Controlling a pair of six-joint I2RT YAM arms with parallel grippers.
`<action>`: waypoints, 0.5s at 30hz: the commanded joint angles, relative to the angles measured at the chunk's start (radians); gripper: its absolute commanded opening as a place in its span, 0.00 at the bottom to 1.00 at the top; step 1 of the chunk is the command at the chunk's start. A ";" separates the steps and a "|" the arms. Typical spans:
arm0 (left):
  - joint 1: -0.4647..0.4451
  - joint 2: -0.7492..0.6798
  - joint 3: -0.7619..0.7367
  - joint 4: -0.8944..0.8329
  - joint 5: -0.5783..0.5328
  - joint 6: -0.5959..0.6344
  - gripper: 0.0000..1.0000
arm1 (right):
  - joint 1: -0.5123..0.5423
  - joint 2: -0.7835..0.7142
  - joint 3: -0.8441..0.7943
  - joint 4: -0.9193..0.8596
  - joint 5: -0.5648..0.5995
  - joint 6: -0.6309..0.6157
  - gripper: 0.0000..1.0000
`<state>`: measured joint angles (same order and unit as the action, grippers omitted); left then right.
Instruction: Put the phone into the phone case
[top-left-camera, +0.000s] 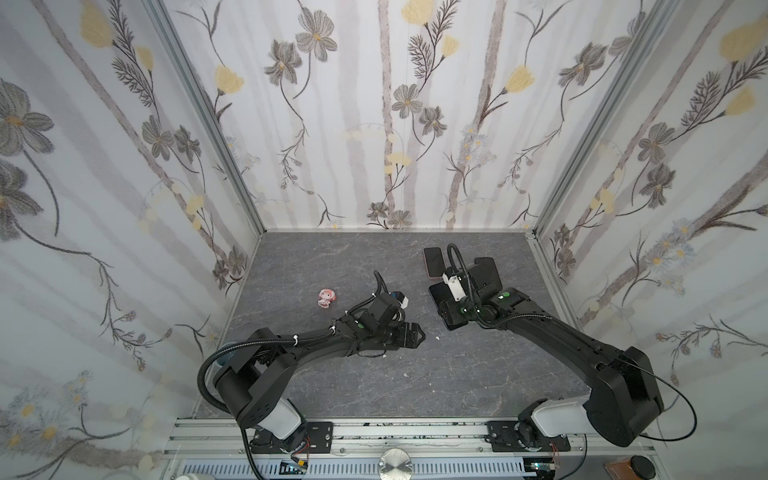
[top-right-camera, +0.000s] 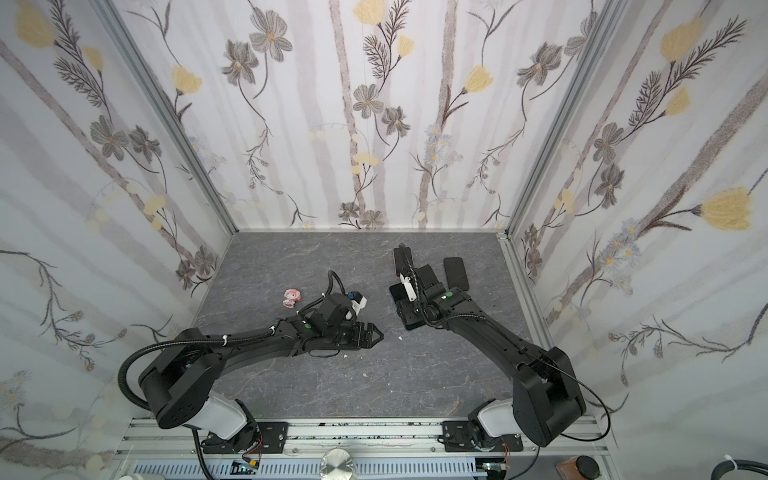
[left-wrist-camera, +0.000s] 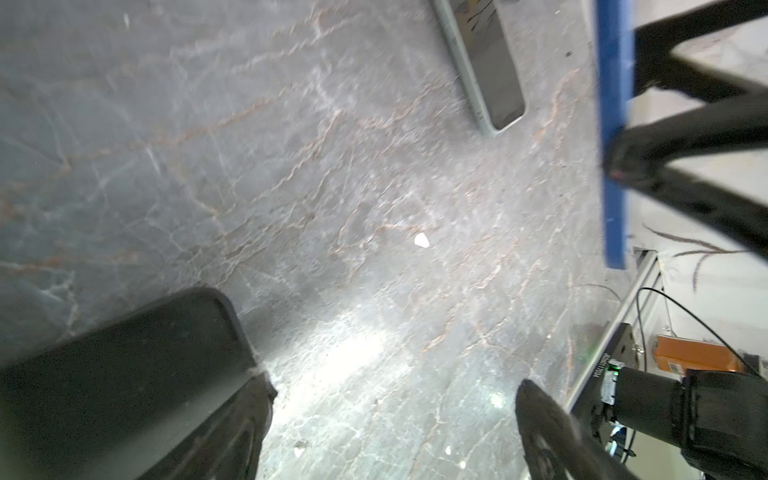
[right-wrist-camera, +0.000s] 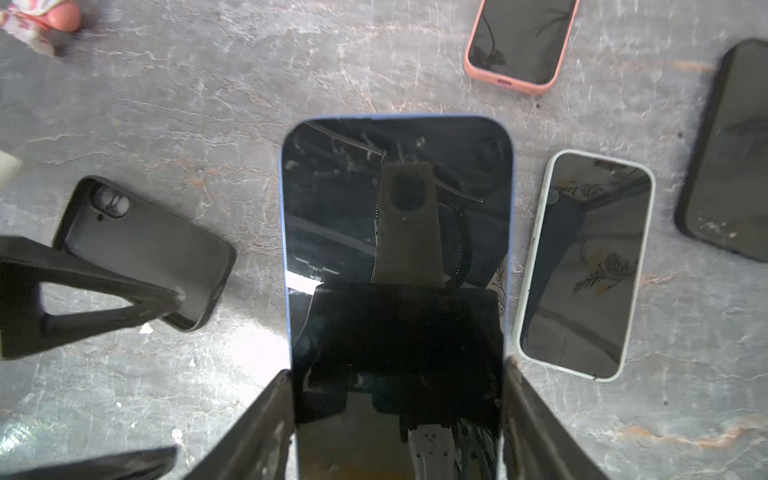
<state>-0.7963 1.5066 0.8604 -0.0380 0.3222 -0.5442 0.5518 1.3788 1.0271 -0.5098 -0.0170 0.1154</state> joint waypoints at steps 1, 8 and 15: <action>0.033 -0.061 0.072 -0.157 0.015 0.048 0.92 | 0.004 -0.032 0.028 0.011 -0.037 -0.075 0.54; 0.230 -0.214 0.179 -0.241 0.220 -0.033 0.90 | 0.047 -0.090 0.081 0.021 -0.153 -0.200 0.53; 0.315 -0.220 0.213 -0.205 0.522 -0.117 0.86 | 0.159 -0.105 0.113 0.069 -0.213 -0.314 0.54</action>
<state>-0.4862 1.2800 1.0599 -0.2440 0.6807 -0.6140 0.6865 1.2789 1.1225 -0.5026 -0.1844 -0.1211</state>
